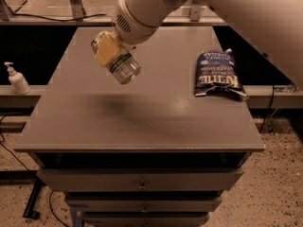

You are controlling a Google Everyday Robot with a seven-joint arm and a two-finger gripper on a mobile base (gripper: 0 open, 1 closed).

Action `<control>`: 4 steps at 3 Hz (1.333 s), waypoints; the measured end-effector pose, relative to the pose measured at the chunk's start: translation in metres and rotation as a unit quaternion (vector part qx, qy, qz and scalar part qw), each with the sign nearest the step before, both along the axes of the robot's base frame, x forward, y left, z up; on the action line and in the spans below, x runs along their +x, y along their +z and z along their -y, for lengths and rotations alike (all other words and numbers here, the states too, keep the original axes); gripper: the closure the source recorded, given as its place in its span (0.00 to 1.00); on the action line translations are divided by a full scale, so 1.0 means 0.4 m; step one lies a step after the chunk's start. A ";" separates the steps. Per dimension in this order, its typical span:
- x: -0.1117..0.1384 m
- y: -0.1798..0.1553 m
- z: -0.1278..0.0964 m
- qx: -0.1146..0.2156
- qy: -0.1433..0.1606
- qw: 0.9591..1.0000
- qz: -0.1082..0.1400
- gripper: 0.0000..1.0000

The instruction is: Place 7up can upright

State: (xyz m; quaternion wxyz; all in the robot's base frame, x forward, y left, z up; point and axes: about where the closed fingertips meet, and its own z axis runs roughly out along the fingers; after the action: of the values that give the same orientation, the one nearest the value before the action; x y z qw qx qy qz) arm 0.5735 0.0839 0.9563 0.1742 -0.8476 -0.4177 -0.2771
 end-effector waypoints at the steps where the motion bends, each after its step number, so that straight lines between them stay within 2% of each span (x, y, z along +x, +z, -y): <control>1: -0.004 0.009 0.032 0.000 0.019 1.000 0.017 1.00; 2: -0.007 -0.048 -0.006 0.013 0.053 0.998 0.022 1.00; 3: 0.021 -0.070 -0.018 0.072 0.090 0.991 0.068 1.00; 4: 0.047 -0.056 -0.030 0.130 0.125 0.977 0.113 1.00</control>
Offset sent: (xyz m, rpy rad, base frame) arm 0.0126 0.0056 -0.0310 0.1522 -0.1952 0.2116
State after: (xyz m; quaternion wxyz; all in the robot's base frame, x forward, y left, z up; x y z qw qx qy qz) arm 0.5923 0.0958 0.9340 0.2677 -0.7223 -0.4974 -0.3991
